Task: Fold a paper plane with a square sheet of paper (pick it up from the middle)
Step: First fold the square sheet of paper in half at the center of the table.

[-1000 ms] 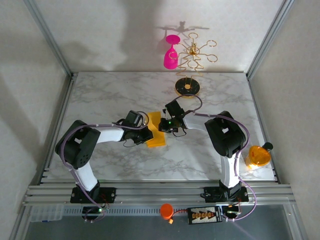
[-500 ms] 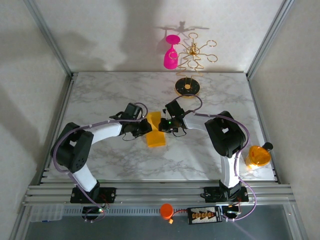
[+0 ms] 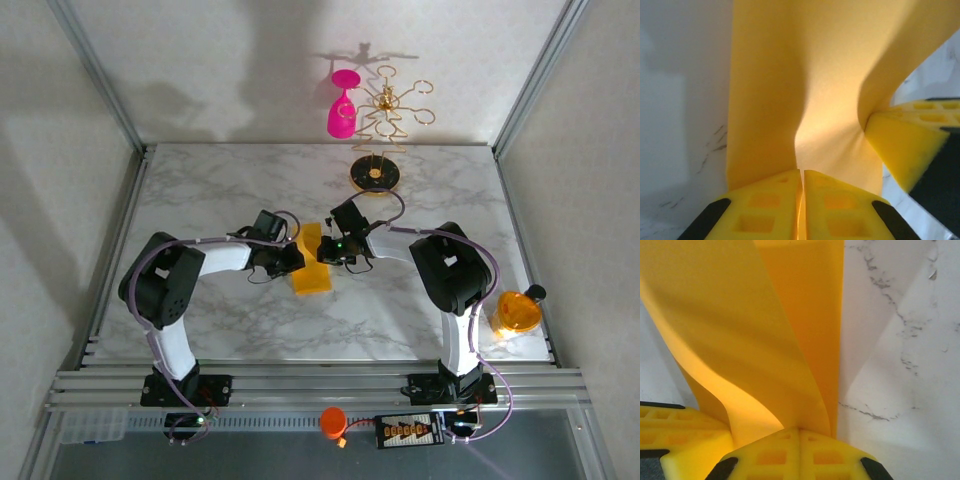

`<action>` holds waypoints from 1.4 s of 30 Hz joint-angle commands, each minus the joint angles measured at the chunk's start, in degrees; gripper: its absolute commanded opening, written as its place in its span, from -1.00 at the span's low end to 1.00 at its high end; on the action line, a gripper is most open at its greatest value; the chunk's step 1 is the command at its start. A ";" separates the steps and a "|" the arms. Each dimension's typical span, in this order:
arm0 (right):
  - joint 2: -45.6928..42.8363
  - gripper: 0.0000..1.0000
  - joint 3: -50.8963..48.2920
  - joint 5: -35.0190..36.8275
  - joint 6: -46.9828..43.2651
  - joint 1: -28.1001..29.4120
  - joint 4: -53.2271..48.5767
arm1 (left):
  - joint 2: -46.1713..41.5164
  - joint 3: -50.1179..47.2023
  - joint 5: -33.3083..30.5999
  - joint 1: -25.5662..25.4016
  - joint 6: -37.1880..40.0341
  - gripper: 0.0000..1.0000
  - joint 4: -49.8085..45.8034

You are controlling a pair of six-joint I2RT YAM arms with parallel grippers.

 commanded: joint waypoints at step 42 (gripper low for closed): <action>12.95 -0.95 -7.10 16.17 -0.09 -0.89 -12.34 | -12.98 -13.03 -4.40 -4.54 0.75 -0.78 -15.66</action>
